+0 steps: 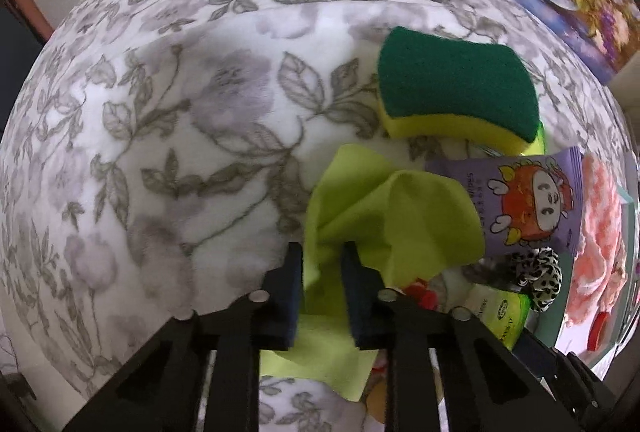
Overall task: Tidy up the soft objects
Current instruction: 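Grasp the lime cloth with the left tool while the right tool grasps the yellow-green packet, then carry the lime cloth and yellow-green packet into the tray and open both tools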
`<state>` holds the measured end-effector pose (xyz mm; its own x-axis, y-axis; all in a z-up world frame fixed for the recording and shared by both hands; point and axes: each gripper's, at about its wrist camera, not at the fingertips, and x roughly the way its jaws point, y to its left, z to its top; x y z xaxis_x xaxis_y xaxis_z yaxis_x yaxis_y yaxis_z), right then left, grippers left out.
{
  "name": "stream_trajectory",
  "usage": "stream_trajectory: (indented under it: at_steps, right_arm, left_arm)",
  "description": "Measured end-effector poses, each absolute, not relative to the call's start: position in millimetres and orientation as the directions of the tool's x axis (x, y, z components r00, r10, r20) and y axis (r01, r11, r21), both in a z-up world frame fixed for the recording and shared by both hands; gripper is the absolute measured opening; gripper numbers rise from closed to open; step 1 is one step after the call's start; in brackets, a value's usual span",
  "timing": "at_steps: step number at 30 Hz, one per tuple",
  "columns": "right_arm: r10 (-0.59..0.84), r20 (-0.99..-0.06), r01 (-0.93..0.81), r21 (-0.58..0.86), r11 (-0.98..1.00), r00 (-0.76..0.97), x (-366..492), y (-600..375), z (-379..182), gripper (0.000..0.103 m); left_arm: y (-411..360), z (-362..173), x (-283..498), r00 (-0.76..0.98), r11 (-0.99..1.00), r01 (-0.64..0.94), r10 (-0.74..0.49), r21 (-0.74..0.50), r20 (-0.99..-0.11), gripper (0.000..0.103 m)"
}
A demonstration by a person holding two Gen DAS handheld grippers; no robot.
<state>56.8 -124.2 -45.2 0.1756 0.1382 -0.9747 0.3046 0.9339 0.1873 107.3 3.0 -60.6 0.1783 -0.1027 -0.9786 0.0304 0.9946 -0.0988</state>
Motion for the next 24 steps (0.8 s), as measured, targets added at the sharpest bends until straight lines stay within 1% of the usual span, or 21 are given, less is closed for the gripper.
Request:
stream_trajectory:
  at_steps: [3, 4, 6, 8, 11, 24]
  right_arm:
    - [0.134, -0.976, 0.300, 0.182, 0.936, 0.172, 62, -116, -48, 0.066]
    - [0.135, -0.976, 0.299, 0.182, 0.937, 0.171, 62, -116, -48, 0.066]
    - [0.135, -0.976, 0.299, 0.182, 0.937, 0.170, 61, -116, -48, 0.066]
    - [0.134, -0.976, 0.301, 0.182, 0.936, 0.173, 57, -120, -46, 0.066]
    - [0.132, -0.973, 0.304, 0.186, 0.934, 0.191, 56, -123, -38, 0.066]
    - [0.118, -0.937, 0.294, 0.221, 0.930, 0.330, 39, -143, 21, 0.066]
  left_arm:
    - [-4, -60, 106, 0.187, 0.995, 0.042, -0.093, -0.086, -0.978, 0.011]
    - [-11, -61, 108, 0.185, 0.995, 0.039, -0.092, -0.086, -0.978, 0.007]
    - [-7, -59, 109, 0.179, 0.994, 0.020, -0.110, -0.108, -0.978, 0.005]
    - [1, -54, 109, 0.184, 0.991, 0.001, -0.135, -0.137, -0.974, 0.004]
    - [7, -39, 109, 0.226, 0.990, -0.008, -0.138, -0.143, -0.964, 0.004]
    - [40, 55, 100, 0.454, 0.985, -0.016, -0.146, -0.172, -0.879, 0.004]
